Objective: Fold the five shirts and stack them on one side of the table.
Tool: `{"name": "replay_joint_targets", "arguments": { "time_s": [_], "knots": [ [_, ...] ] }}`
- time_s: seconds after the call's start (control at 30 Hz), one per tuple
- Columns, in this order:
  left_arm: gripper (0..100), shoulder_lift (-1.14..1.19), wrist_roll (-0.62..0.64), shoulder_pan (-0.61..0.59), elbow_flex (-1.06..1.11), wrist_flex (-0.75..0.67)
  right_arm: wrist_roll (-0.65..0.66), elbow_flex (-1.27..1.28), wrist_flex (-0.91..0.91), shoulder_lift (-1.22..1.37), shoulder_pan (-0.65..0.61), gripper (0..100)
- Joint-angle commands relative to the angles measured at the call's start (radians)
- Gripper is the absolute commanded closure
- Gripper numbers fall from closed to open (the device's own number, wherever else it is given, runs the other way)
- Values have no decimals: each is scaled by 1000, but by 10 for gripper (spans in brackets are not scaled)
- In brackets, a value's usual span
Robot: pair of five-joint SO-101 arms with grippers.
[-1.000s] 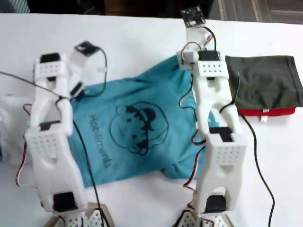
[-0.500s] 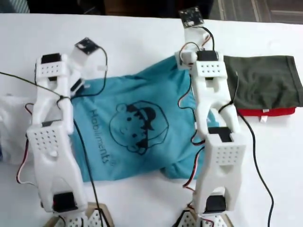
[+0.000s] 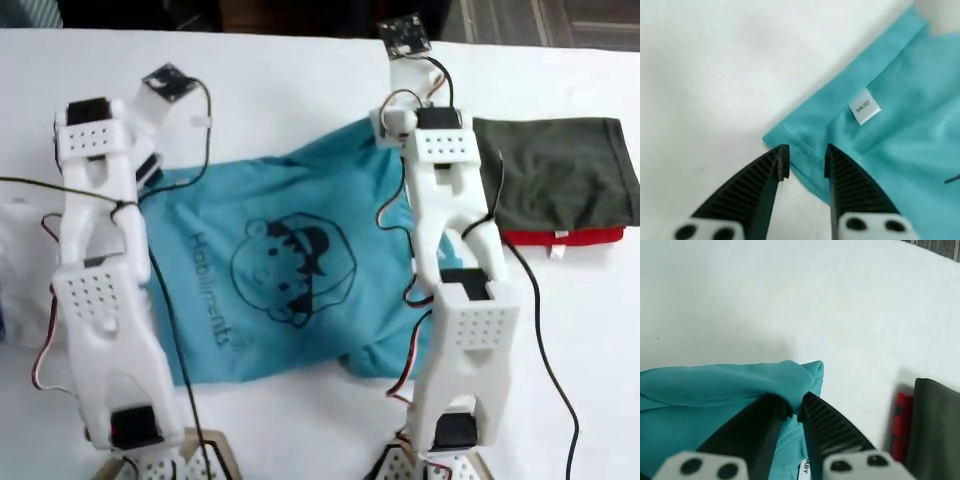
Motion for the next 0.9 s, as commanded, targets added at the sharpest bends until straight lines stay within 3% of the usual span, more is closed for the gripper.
{"name": "replay_joint_targets", "arguments": {
  "time_s": [0.0,0.4,0.5,0.6,0.87],
  "knots": [
    [860,23,-6,-11,-50,8,8,-8,-15,-12,-1,979],
    [866,144,-11,-28,-51,-60,8,-6,-15,-15,1,979],
    [985,138,-12,-28,-51,-43,8,-6,-15,-10,1,979],
    [978,137,-12,-25,-58,-18,8,-8,-15,-8,1,979],
    [974,137,-3,9,-414,284,6,-6,-15,-15,1,979]
  ]
}}
